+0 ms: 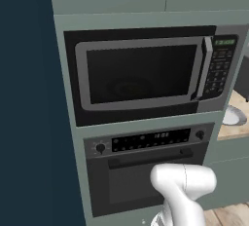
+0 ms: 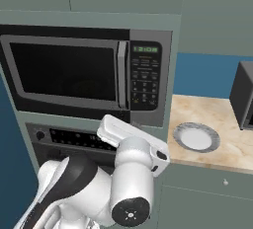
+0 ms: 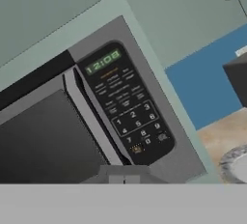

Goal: Pick the cheese from the counter and place it in the microwave. Then turn on the microwave.

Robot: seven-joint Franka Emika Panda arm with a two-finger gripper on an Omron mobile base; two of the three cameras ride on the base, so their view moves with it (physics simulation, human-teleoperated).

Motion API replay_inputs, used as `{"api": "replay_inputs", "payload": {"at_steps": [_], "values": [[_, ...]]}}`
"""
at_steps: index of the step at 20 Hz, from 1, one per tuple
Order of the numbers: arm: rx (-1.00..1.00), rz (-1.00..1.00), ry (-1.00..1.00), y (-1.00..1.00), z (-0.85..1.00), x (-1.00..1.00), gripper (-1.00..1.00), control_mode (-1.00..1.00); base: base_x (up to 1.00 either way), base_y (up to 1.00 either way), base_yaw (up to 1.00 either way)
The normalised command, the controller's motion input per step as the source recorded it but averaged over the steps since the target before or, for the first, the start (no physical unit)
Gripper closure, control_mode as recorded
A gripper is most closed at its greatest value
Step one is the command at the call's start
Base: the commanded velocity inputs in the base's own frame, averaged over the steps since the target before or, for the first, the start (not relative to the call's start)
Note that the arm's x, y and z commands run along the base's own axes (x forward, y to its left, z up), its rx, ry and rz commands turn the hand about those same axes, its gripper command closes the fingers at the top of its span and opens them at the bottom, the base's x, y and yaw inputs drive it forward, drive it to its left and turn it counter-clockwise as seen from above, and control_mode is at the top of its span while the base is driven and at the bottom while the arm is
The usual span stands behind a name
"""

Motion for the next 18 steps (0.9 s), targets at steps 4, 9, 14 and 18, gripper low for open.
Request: {"api": "replay_inputs", "payload": {"at_steps": [4,9,14,18], "values": [[0.0,0.15,-0.13,0.0,-0.43,0.16,1.0,-1.0,0.0,0.0,0.0],[-0.06,0.07,-0.29,0.0,-0.18,0.22,1.0,-1.0,0.0,0.0,0.0],[-0.16,0.02,-0.27,0.11,-0.05,0.05,1.0,-1.0,0.0,0.0,0.0],[-0.19,0.0,-0.14,0.37,0.03,0.02,1.0,-1.0,0.0,0.0,0.0]]}}
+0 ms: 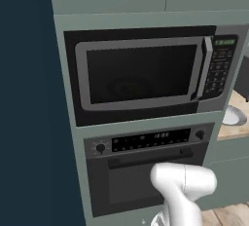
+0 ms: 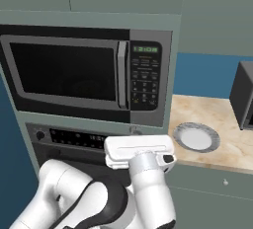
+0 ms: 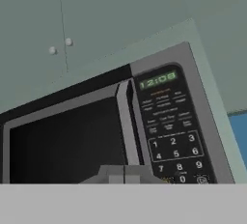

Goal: Pick the cheese from the counter and place it in the microwave. Then turn on the microwave.

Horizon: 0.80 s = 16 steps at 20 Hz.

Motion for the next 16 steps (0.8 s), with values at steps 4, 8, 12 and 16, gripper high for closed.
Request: {"api": "replay_inputs", "payload": {"at_steps": [4,8,12,16], "values": [[-0.19,0.0,-0.04,0.16,0.12,0.2,1.0,-1.0,0.0,0.0,0.0],[-0.16,0.0,0.0,0.0,0.01,0.45,1.0,-1.0,0.0,0.0,0.0],[-0.16,0.0,0.0,0.0,0.0,0.3,1.0,-1.0,0.0,0.0,0.0],[-0.14,0.0,-0.01,0.0,0.0,0.26,1.0,-1.0,0.0,0.0,0.0]]}}
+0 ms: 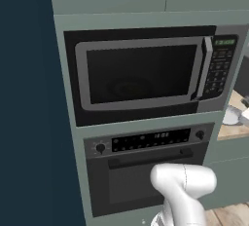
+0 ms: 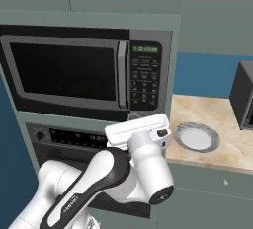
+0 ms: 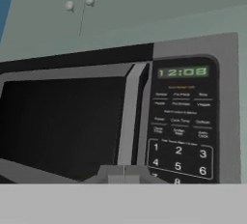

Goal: Pick the cheese from the counter and place it in the microwave. Then turn on the microwave.

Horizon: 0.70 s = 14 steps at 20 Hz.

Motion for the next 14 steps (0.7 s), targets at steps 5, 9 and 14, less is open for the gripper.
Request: {"api": "replay_inputs", "payload": {"at_steps": [5,9,14], "values": [[-0.11,0.0,-0.01,0.0,-0.05,0.32,1.0,-1.0,0.0,0.0,0.0],[-0.11,0.0,0.0,0.0,-0.13,0.32,1.0,-1.0,0.0,0.0,0.0],[-0.09,0.0,0.0,-0.01,-0.21,0.47,1.0,-1.0,0.0,0.0,0.0]]}}
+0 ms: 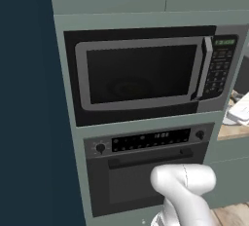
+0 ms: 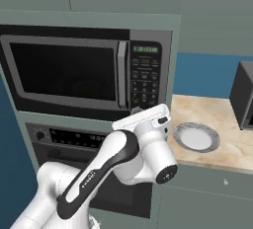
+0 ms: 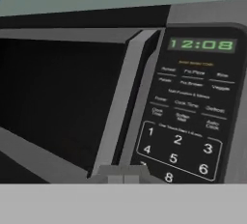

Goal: Pick the cheese from the counter and place it in the microwave. Then turn on the microwave.

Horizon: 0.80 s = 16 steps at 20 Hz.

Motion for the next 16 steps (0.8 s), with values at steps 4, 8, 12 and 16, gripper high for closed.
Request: {"api": "replay_inputs", "payload": {"at_steps": [4,8,12,16], "values": [[-0.08,0.0,0.0,-0.04,-0.17,0.49,1.0,-1.0,0.0,0.0,0.0],[-0.06,-0.05,0.0,-0.21,-0.14,0.33,1.0,-1.0,0.0,0.0,0.0],[-0.04,-0.05,0.0,-0.17,-0.1,0.3,1.0,-1.0,0.0,0.0,0.0],[-0.04,-0.04,0.0,-0.07,-0.11,0.23,1.0,-1.0,0.0,0.0,0.0]]}}
